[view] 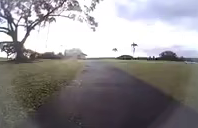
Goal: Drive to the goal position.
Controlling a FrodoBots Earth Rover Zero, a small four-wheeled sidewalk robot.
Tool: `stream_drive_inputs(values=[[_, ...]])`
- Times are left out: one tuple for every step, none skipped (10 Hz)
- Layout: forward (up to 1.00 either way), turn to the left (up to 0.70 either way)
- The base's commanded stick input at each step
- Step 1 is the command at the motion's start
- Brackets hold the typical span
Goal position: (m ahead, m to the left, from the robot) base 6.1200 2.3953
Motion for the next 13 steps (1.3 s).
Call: stream_drive_inputs(values=[[0.6, 0.0], [0.6, 0.0], [0.6, 0.0], [0.6, 0.0], [0.6, 0.0], [0.6, 0.0], [0.6, 0.0], [0.6, 0.0], [0.6, 0.0], [0.6, 0.0], [0.6, 0.0], [0.6, 0.0], [0.6, 0.0]])
